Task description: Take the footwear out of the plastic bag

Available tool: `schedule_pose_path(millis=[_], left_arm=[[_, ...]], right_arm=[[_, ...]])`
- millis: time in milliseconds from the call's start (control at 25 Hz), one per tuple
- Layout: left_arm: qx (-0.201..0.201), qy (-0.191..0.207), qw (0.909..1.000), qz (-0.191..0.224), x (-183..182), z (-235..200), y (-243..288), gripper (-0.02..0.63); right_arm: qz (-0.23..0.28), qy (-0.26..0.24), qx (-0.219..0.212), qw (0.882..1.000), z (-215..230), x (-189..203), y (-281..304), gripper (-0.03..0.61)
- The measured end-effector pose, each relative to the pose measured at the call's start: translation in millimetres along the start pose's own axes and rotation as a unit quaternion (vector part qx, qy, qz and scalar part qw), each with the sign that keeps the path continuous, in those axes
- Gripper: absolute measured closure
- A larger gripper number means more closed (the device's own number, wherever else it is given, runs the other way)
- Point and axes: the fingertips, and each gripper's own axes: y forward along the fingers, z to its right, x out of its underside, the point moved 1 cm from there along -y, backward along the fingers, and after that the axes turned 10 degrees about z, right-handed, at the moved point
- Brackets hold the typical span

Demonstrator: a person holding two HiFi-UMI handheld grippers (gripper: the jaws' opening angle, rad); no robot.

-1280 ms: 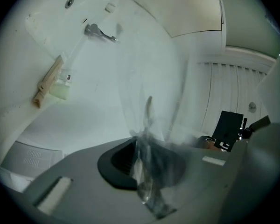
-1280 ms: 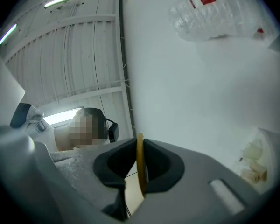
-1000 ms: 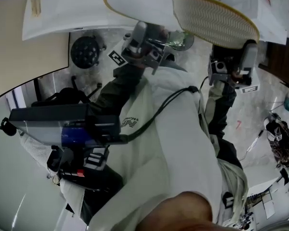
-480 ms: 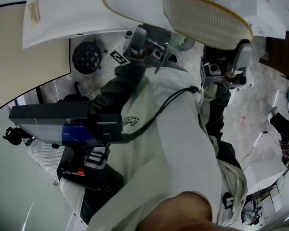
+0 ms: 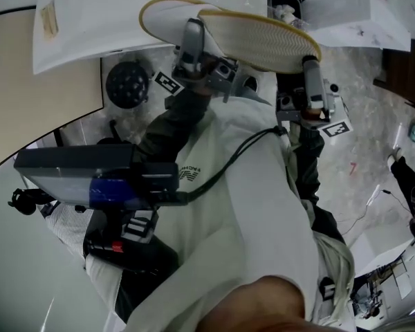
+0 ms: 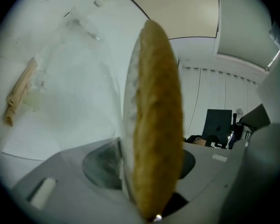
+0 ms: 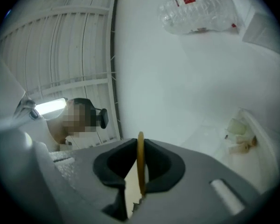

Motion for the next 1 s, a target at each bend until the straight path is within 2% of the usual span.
schedule_pose_path(millis=[200,320,400,520,640,720,800,880,1000], left_arm=[[-0.032,0.024,0.9992,-0.008,-16.6,-9.2,-4.4,0.472],[-0.05,0.04,0.9974,0.034,-41.7,-13.5,-6.6,0.483],[-0.069,0.064,0.9944,0.049,-56.9,-19.5,-8.3,0.489],[-0.107,0.107,0.9882,0.022,-62.3,-32.0,-11.9,0.492],[-0.14,0.134,0.9809,-0.018,-54.0,-42.8,-17.5,0.493],[-0.155,0.14,0.9771,-0.039,-44.2,-48.4,-21.4,0.493],[-0.169,0.139,0.9744,-0.052,-34.1,-53.7,-25.7,0.494],[-0.179,0.131,0.9735,-0.056,-25.3,-56.9,-29.7,0.494],[-0.184,0.121,0.9739,-0.056,-16.6,-56.4,-33.1,0.494]], right_arm=[[-0.082,-0.082,0.042,0.992,12.4,11.4,-20.6,0.52],[-0.099,-0.12,0.066,0.986,14.5,2.4,-36.4,0.52],[-0.104,-0.155,0.111,0.976,22.5,-8.6,-49.2,0.517],[-0.139,-0.2,0.177,0.954,38.1,-4.3,-57.7,0.494],[-0.189,-0.217,0.194,0.938,47.5,26.3,-45.3,0.434],[-0.202,-0.21,0.184,0.939,47.1,45.4,-31.1,0.433],[-0.201,-0.193,0.158,0.947,40.9,61.3,-15.8,0.433],[-0.2,-0.187,0.133,0.952,33.8,73.6,-4.1,0.433],[-0.196,-0.188,0.119,0.955,29.6,81.6,2.9,0.451]])
